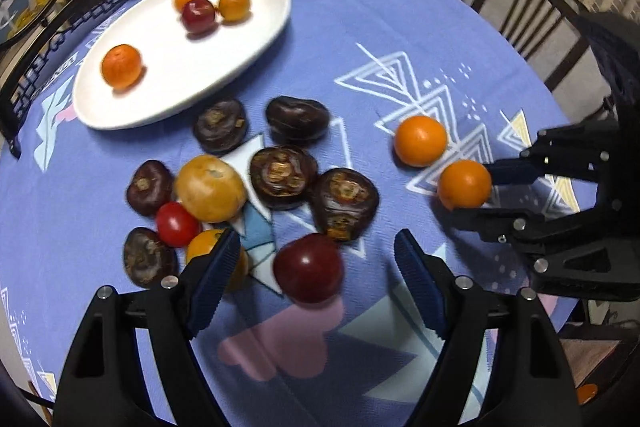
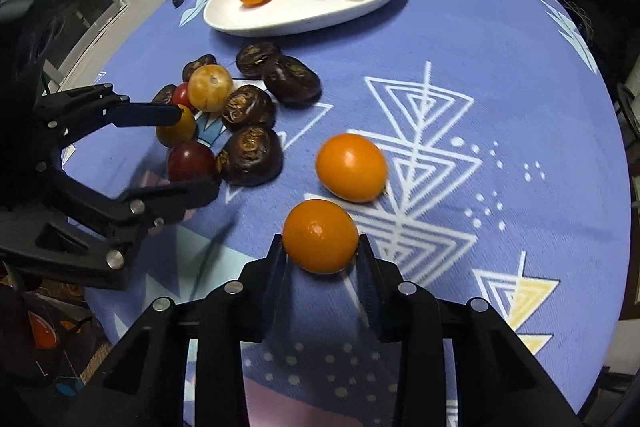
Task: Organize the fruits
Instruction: 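Grasp an orange with the right tool while the left tool grasps a red plum, then carry the orange and plum onto the white plate and open both tools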
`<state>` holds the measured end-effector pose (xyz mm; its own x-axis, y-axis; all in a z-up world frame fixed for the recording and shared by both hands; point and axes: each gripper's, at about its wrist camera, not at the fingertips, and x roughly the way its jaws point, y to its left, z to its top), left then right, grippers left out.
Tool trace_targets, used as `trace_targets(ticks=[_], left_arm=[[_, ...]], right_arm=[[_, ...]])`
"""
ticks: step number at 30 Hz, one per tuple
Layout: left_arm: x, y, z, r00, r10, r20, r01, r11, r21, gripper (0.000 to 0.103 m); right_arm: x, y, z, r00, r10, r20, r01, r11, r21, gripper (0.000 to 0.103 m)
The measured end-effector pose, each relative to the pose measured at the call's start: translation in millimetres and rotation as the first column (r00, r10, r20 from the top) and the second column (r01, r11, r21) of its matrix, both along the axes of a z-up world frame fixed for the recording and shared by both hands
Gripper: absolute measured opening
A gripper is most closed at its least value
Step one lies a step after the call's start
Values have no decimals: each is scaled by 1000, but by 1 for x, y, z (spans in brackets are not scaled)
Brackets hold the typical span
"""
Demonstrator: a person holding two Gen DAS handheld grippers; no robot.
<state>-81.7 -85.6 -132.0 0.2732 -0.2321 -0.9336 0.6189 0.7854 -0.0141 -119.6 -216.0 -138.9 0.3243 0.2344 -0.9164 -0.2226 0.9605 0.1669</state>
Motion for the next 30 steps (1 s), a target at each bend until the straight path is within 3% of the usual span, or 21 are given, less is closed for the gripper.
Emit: trace_targets(ticks=[2, 4, 8, 16, 21, 28, 30], left_arm=[[-1, -5, -10, 1000, -12, -24, 13, 999, 44, 49], [-2, -4, -17, 1000, -8, -10, 9, 997, 75, 38], [3, 12, -12, 997, 25, -72, -25, 1000, -2, 38], [20, 50, 21, 990, 121, -69, -128, 986, -106, 37], [47, 67, 59, 984, 181, -4, -179, 972, -154, 38], [109, 81, 122, 955, 270, 126, -240, 948, -208, 38], [121, 80, 128, 948, 283, 144, -251, 946, -206, 38]], right_arm=[[-1, -2, -1, 1000, -7, -3, 7, 1000, 9, 36], [-2, -3, -1, 1000, -11, 1, 11, 1000, 15, 36], [-2, -1, 4, 1000, -6, 17, 6, 1000, 25, 36], [12, 9, 24, 998, 13, 68, -16, 999, 49, 36], [37, 22, 58, 988, 39, 151, -52, 995, 82, 36], [90, 27, 118, 952, 22, 307, -67, 989, 134, 36], [106, 27, 126, 945, 7, 328, -57, 988, 145, 36]])
